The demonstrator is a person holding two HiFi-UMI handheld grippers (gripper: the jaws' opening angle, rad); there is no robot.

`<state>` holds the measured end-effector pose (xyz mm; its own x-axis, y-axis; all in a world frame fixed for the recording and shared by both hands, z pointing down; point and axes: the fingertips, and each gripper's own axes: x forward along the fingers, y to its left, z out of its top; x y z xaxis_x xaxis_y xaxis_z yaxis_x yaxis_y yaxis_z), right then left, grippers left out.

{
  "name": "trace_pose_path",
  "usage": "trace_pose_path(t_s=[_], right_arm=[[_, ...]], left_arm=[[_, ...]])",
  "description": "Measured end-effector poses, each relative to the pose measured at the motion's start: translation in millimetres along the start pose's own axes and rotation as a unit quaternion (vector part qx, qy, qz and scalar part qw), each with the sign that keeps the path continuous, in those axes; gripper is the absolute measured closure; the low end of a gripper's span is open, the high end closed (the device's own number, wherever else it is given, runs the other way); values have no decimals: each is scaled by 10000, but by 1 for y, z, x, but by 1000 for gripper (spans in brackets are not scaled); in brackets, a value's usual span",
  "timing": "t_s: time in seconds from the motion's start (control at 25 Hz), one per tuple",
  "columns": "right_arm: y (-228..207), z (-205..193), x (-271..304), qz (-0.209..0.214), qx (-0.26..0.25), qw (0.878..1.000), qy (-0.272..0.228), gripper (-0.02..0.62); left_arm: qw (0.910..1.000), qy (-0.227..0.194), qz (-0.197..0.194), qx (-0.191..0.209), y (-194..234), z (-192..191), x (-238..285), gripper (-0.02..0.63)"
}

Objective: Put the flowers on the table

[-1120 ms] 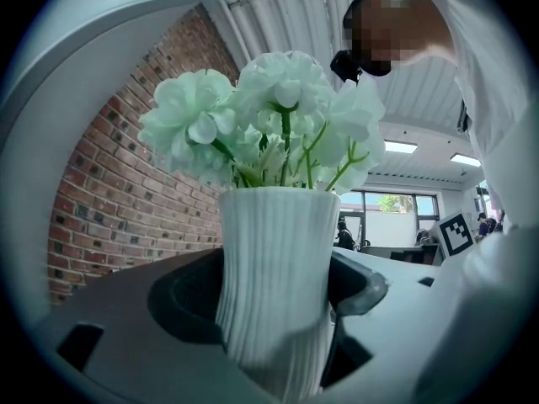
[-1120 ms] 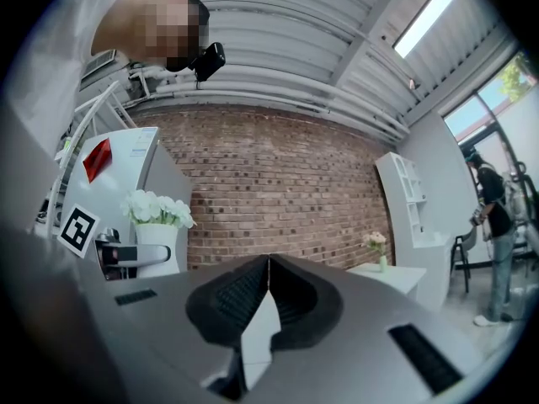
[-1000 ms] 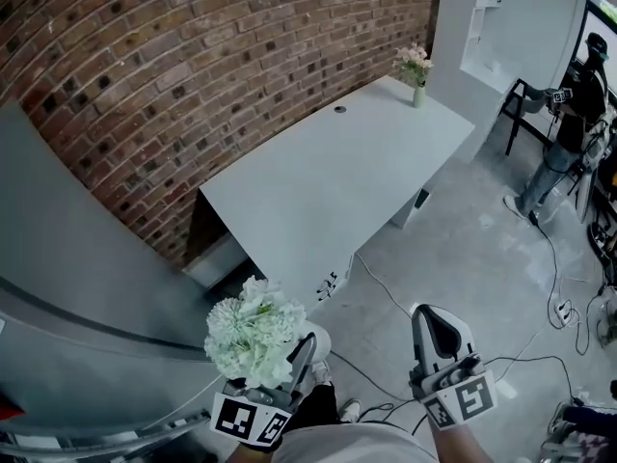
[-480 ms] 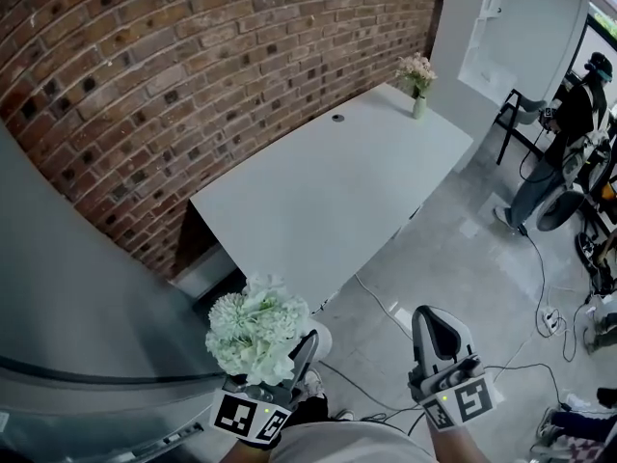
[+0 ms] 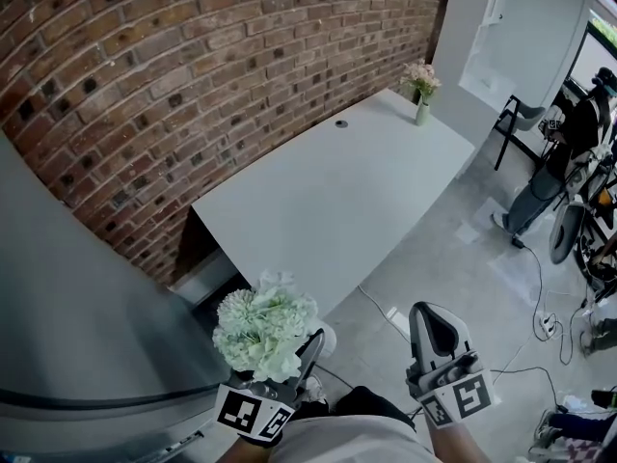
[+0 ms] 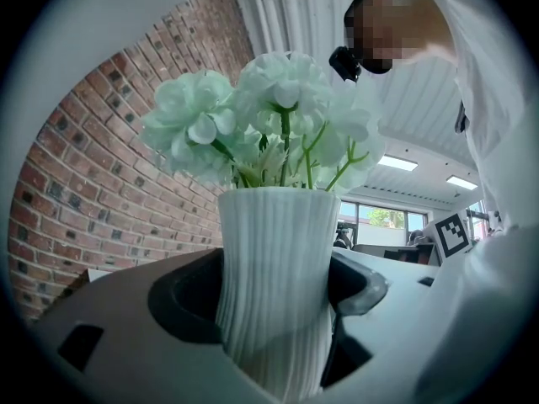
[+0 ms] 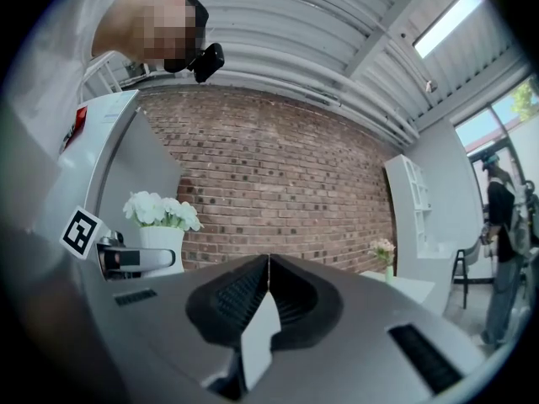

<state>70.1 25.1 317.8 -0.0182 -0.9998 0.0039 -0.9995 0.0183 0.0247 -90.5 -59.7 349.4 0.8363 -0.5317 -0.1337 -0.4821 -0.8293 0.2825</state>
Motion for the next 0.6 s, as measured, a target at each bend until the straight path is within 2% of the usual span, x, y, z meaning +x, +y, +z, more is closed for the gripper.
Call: trace_pose_path(t_s=[0.32, 0.6], right_arm=[[3, 7, 17, 121, -39, 9999, -103, 578], [-3, 12, 51, 510, -25, 9984, -234, 577]], left_arm=[[9999, -87, 30, 89, 5, 7, 1, 250], [9990, -187, 311, 263, 15, 15, 11, 250]])
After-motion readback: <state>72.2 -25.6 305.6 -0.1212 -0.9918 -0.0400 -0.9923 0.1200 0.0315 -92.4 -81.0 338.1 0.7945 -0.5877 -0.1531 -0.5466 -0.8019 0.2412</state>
